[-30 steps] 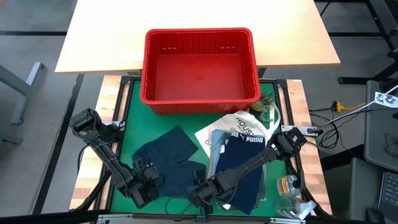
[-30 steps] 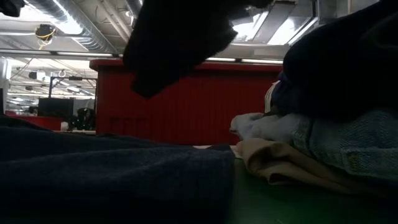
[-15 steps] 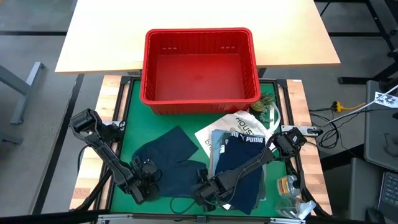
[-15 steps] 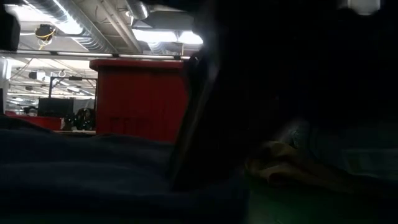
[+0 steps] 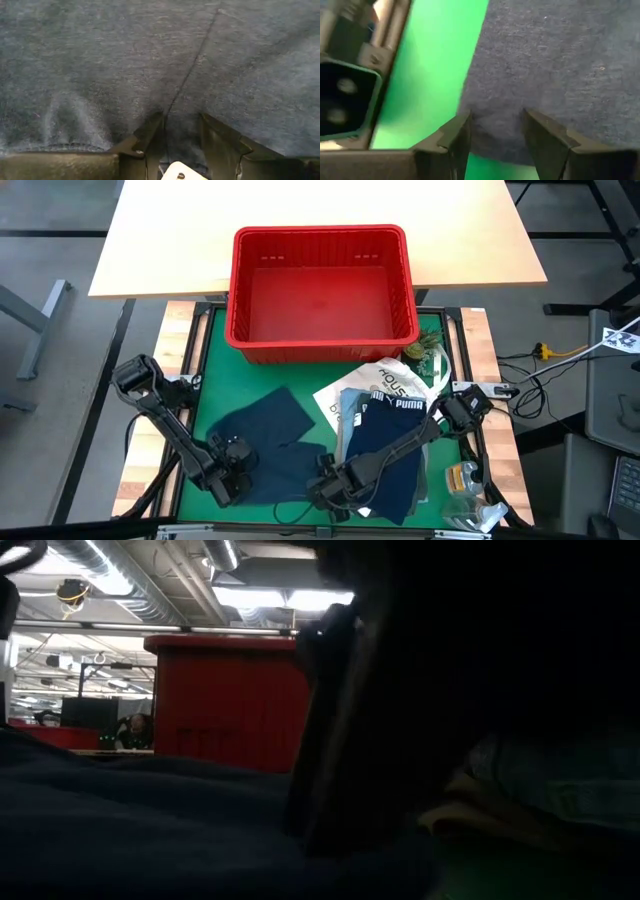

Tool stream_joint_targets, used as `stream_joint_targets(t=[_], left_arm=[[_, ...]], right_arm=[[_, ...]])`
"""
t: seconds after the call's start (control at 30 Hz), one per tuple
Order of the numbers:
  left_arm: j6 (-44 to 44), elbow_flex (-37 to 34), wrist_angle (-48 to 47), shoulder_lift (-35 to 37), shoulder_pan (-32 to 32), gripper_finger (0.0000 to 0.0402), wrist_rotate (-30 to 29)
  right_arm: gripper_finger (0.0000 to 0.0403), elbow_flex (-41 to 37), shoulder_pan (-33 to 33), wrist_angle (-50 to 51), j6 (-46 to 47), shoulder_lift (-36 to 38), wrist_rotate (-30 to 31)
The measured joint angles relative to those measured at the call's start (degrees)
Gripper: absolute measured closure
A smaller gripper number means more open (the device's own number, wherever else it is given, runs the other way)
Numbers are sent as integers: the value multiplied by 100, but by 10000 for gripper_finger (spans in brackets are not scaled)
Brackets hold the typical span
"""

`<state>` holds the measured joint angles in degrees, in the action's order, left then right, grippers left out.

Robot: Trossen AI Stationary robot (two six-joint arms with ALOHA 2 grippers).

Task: Fold Laundry from Bin
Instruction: Fold the dark gray shorts

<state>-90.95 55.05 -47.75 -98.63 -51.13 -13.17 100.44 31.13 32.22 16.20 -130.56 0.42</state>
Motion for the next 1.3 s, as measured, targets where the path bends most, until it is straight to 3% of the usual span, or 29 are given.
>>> stream_joint_targets(t=[0.47,0.87,1.3], left_arm=[[4,702,24,0,-2,278,273],[4,1082,177,0,-259,278,222],[11,1082,1488,0,-807,278,-305]], right_arm=[[226,1019,40,571,-161,0,-82],[226,898,203,542,-168,0,-93],[226,625,228,495,-170,2,414]])
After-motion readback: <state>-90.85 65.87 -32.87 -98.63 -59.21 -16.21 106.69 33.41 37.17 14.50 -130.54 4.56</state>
